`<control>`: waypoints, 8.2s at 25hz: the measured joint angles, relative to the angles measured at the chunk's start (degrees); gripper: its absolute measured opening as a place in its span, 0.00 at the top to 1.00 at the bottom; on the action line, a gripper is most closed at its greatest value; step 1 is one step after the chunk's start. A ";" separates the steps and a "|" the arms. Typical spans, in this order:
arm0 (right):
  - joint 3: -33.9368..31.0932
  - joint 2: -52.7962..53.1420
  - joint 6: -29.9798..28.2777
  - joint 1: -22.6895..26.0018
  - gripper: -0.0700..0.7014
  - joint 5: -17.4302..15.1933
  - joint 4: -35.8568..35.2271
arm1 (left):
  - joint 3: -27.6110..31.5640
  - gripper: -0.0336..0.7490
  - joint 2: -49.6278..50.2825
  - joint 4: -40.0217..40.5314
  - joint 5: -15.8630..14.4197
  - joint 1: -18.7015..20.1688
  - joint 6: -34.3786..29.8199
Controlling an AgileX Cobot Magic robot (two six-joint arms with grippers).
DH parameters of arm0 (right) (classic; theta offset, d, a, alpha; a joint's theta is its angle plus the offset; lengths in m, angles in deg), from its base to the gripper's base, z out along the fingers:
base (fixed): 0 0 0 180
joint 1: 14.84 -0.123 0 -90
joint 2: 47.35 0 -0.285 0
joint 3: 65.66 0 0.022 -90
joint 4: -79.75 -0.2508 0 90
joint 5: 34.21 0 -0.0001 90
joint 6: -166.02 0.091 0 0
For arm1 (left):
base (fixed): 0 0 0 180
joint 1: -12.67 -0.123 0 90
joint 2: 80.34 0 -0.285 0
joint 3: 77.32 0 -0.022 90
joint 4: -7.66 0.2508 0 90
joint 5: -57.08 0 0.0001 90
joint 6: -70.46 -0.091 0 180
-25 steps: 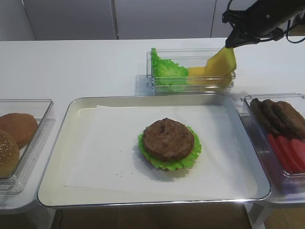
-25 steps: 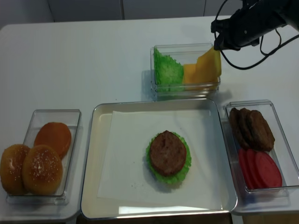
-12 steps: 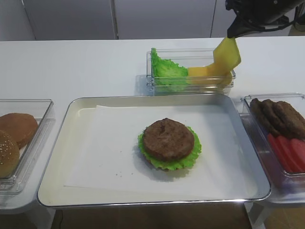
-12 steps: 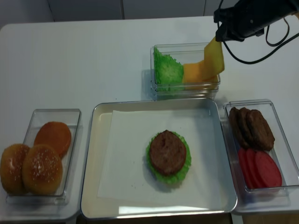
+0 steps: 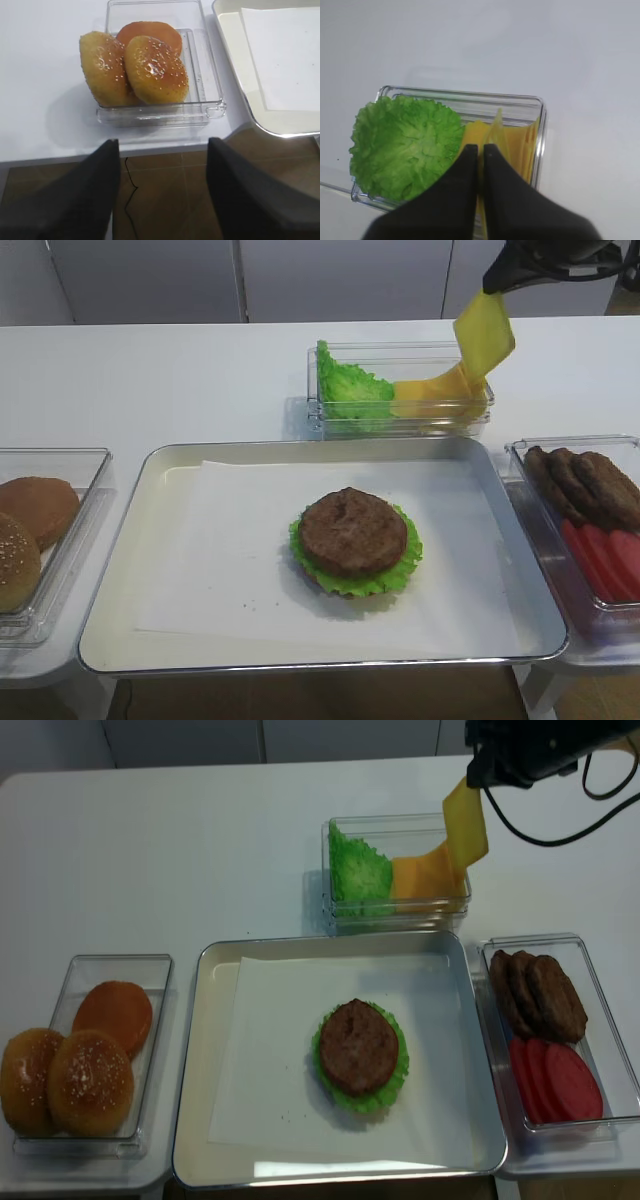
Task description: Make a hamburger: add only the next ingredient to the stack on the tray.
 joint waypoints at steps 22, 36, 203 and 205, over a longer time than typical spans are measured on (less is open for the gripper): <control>-6.06 11.22 0.00 0.00 0.86 -4.95 0.20 | 0.00 0.43 0.00 0.00 0.00 0.00 0.00; -21.17 25.26 -2.89 0.00 0.86 -5.99 -4.83 | 0.00 0.43 0.00 0.00 0.00 0.00 0.00; -66.48 106.25 14.98 -12.01 0.33 -15.53 29.96 | 0.00 0.43 0.00 0.00 0.00 0.00 0.00; -66.58 106.25 14.98 -12.01 0.33 -15.40 29.96 | 0.00 0.43 0.00 0.00 0.00 0.00 0.00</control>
